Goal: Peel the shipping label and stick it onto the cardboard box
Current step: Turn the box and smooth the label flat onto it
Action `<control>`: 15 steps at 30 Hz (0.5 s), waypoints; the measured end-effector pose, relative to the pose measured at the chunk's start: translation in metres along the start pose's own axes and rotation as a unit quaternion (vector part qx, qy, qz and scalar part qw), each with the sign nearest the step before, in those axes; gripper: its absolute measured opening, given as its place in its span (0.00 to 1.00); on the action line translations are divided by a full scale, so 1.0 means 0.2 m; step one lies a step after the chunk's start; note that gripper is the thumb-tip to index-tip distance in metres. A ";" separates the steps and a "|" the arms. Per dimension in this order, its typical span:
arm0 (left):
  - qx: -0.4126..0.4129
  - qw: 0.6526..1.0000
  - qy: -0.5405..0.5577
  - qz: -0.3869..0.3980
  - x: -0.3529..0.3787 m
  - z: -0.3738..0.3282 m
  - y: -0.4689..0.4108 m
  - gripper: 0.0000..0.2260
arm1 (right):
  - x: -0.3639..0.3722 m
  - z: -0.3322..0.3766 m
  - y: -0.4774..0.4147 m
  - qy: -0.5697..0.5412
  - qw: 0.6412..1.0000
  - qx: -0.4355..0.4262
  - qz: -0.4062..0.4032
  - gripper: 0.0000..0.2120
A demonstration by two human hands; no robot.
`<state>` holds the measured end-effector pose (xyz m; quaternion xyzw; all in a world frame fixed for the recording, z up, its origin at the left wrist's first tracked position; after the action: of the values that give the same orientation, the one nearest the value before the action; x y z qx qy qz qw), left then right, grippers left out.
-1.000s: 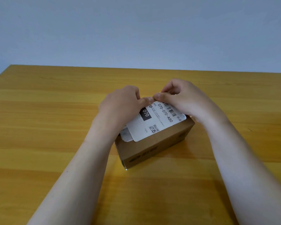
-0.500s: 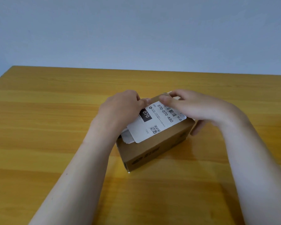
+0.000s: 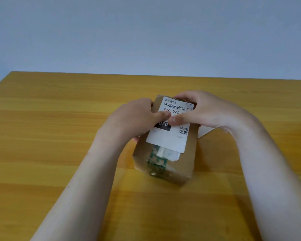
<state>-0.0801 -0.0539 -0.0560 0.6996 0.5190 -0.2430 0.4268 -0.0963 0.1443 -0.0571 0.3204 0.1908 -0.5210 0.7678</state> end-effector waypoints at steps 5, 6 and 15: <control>0.028 0.998 0.048 0.025 0.00 0.02 -0.01 0.33 | -0.01 -0.03 -0.01 0.019 0.999 -0.017 0.025 0.47; 0.028 0.998 0.045 0.022 0.00 0.02 0.00 0.36 | 0.00 -0.03 -0.01 0.019 0.999 -0.020 0.024 0.46; 0.050 0.997 0.042 -0.035 0.02 0.01 -0.02 0.14 | 0.05 -0.04 -0.07 -0.055 0.997 -0.034 -0.039 0.23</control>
<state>-0.0824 -0.0538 -0.0616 0.7112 0.5478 -0.2540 0.3600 -0.1043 0.1399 -0.0735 0.2572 0.1785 -0.5607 0.7666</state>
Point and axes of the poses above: each hand's wrist, its own y-axis away from the middle knuckle, its own x-axis out of the palm, z = x × y, the point moved 1 cm from there along -y, towards the middle knuckle
